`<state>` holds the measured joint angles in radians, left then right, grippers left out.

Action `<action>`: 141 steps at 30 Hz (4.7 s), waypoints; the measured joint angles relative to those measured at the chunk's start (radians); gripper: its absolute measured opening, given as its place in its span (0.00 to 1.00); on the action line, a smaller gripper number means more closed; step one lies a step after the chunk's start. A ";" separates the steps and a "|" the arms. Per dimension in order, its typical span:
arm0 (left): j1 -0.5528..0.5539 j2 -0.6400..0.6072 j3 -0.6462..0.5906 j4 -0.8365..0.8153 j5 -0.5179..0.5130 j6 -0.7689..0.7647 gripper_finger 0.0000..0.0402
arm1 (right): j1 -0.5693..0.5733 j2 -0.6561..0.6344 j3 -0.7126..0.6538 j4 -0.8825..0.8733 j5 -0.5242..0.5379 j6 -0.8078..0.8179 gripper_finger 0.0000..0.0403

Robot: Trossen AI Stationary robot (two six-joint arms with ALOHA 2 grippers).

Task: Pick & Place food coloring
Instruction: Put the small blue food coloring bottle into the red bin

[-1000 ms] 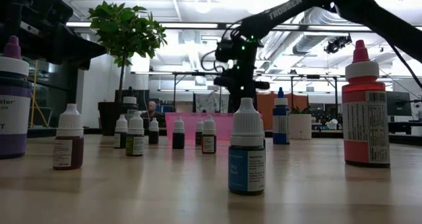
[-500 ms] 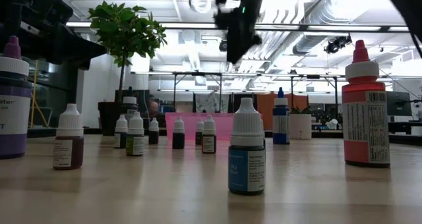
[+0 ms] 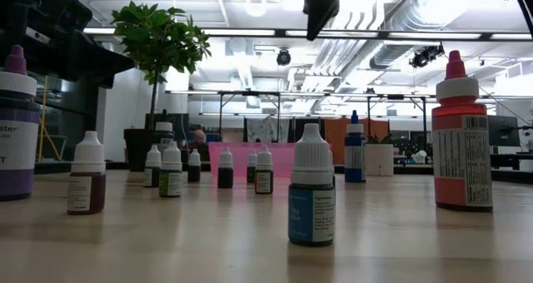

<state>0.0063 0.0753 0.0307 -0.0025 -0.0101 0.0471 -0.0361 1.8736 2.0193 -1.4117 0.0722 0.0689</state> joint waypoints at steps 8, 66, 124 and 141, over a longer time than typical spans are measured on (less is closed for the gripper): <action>0.000 0.000 0.000 0.000 0.000 0.000 0.00 | 0.122 0.026 0.000 -0.004 0.000 0.025 0.29; 0.000 0.000 0.000 0.000 -0.001 0.000 0.00 | 0.504 0.436 0.003 0.400 -0.133 1.193 0.46; 0.000 0.000 0.000 0.000 0.000 0.000 0.00 | 0.488 0.483 -0.006 0.407 -0.204 1.276 0.35; 0.000 0.000 0.000 0.000 0.000 0.000 0.00 | 0.499 0.481 -0.005 0.395 -0.202 1.274 0.12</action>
<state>0.0061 0.0755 0.0307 -0.0029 -0.0105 0.0471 0.4632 2.3547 2.0148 -1.0171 -0.1303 1.3434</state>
